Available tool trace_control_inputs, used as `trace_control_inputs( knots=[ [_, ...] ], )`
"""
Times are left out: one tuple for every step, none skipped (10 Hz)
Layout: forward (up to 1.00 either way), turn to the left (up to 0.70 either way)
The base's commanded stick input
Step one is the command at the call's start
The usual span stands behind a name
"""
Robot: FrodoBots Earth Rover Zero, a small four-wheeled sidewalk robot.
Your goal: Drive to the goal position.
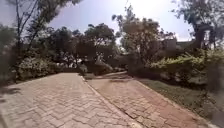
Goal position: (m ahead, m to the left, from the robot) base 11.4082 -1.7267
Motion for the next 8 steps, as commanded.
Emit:
trace_control_inputs(
  knots=[
    [0.30, 0.00],
    [0.30, 0.00],
    [0.30, 0.00],
    [0.30, 0.00],
    [0.30, 0.00],
    [0.30, -0.24],
    [0.30, -0.60],
    [0.30, -0.60]
  ],
)
